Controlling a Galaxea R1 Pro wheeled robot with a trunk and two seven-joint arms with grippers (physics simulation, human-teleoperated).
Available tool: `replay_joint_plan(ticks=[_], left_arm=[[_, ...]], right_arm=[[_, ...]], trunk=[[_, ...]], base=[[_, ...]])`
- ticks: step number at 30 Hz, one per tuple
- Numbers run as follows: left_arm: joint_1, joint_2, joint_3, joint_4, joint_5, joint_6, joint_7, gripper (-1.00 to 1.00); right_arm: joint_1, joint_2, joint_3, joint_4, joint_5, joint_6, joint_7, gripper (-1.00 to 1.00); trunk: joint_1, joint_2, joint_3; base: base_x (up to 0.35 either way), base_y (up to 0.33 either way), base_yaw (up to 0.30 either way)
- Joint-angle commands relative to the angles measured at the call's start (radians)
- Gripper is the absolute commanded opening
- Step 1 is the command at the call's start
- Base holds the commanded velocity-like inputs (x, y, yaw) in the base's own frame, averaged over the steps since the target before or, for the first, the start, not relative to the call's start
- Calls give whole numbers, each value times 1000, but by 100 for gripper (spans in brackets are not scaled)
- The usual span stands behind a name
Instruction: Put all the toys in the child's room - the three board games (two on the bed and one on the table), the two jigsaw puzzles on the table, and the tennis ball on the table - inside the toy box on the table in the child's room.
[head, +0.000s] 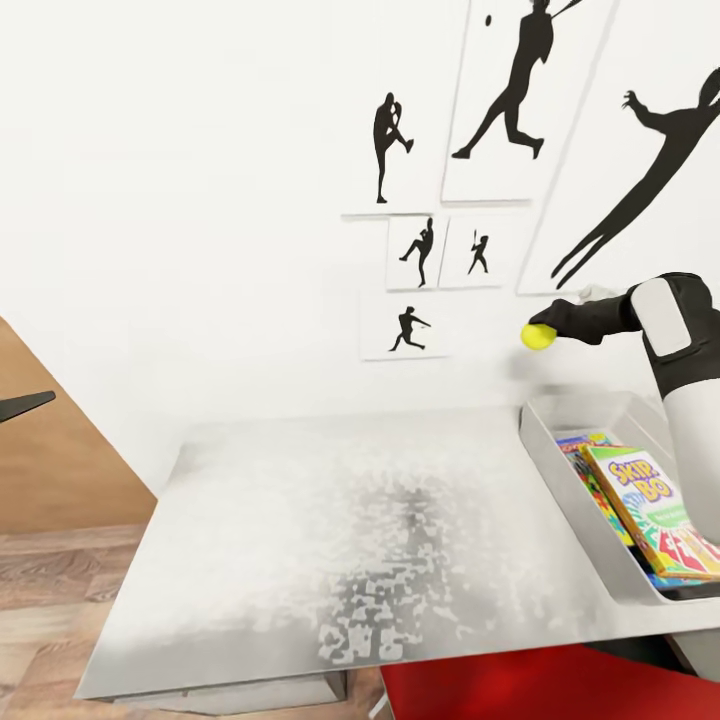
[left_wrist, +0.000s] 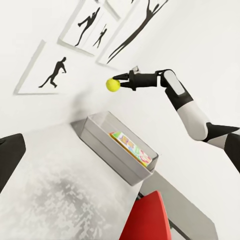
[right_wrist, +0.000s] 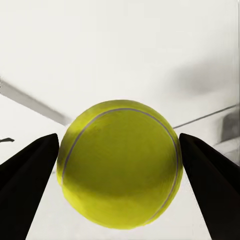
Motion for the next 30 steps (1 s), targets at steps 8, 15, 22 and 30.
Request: replay_joint_plan(ticks=[8,15,22,30], left_arm=[[-1,0,0,0,-1,11,-3,100],[-1,0,-1,0,0,11,-2,100],[-1,0,-2,0,0,11,-1,100],[-1,0,-2,0,0,11,-1,100]], right_arm=[[-1,-10,71,41,-10,2,-11,-100],[0,-12,128,48,-11,2,-9,-100],[1,-34,133,56,-12,2,-8,-100],[1,-75,131,117,-14,2,-4,-100]], trunk=[[1,-2,11],[1,-2,23],[1,-2,35],[1,-2,48]], base=[[0,0,0],[0,0,0],[0,0,0],[0,0,0]])
